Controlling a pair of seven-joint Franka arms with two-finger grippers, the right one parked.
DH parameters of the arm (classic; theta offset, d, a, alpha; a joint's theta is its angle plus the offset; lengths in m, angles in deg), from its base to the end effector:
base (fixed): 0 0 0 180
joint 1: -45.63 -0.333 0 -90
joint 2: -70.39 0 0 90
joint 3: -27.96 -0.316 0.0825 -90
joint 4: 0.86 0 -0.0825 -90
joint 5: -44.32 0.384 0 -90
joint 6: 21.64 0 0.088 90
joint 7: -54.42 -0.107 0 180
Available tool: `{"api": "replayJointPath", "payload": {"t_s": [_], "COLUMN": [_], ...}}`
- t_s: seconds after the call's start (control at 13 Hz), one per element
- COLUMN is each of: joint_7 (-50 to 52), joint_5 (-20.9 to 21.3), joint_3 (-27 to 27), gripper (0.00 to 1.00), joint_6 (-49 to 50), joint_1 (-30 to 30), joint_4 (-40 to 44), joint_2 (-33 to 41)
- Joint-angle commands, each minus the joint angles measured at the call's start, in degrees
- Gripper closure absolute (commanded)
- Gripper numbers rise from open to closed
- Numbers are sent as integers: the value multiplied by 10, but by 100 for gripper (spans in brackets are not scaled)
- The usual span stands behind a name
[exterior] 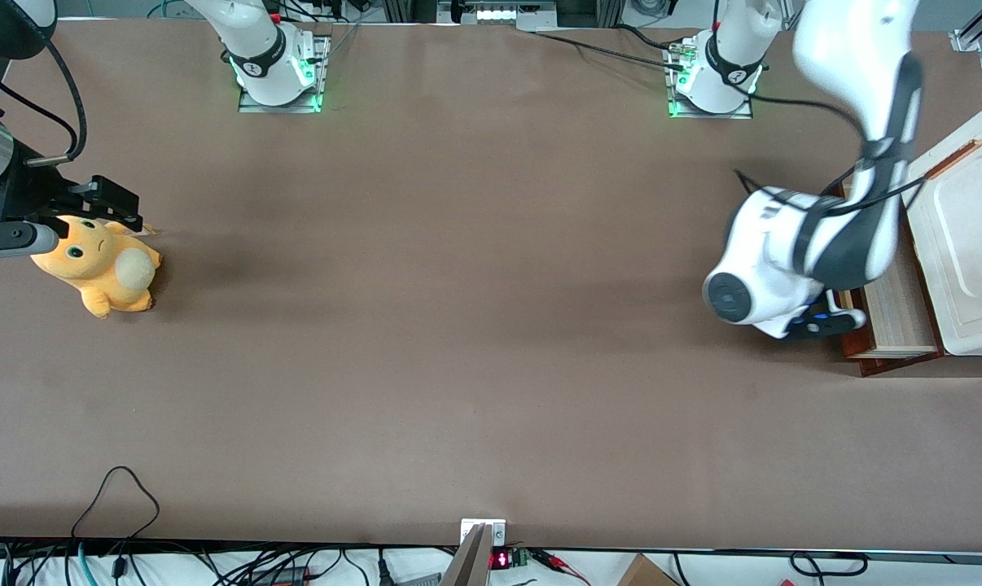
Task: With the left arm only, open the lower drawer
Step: 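Open the left gripper and lift it off the handle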
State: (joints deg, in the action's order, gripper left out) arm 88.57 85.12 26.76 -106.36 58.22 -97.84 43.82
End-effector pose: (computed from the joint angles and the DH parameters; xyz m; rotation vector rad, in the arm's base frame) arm 0.6006 -0.0458 0.3207 -2.1934 -0.2267 0.3849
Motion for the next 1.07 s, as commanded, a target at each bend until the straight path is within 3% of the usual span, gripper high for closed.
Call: {"api": "replayJointPath", "payload": {"t_s": [0.0,0.23,0.38,0.54,0.69,1.0], "joint_7": [-87,-171,-245,-276,-277,-278], "joint_5": [-69,-146,-264,-296,-354,-442], "joint_3": [0,1,0,2,5,39], "gripper": [0,0,0,0,0,0], "joint_6": [-57,-82,-83,-78,-78,-85], "joint_1": [-60,-119,-176,-188,-190,-187], "joint_4": [-5,15,56,64,90,138], "joint_2": [68,114,121,150,170,169]}}
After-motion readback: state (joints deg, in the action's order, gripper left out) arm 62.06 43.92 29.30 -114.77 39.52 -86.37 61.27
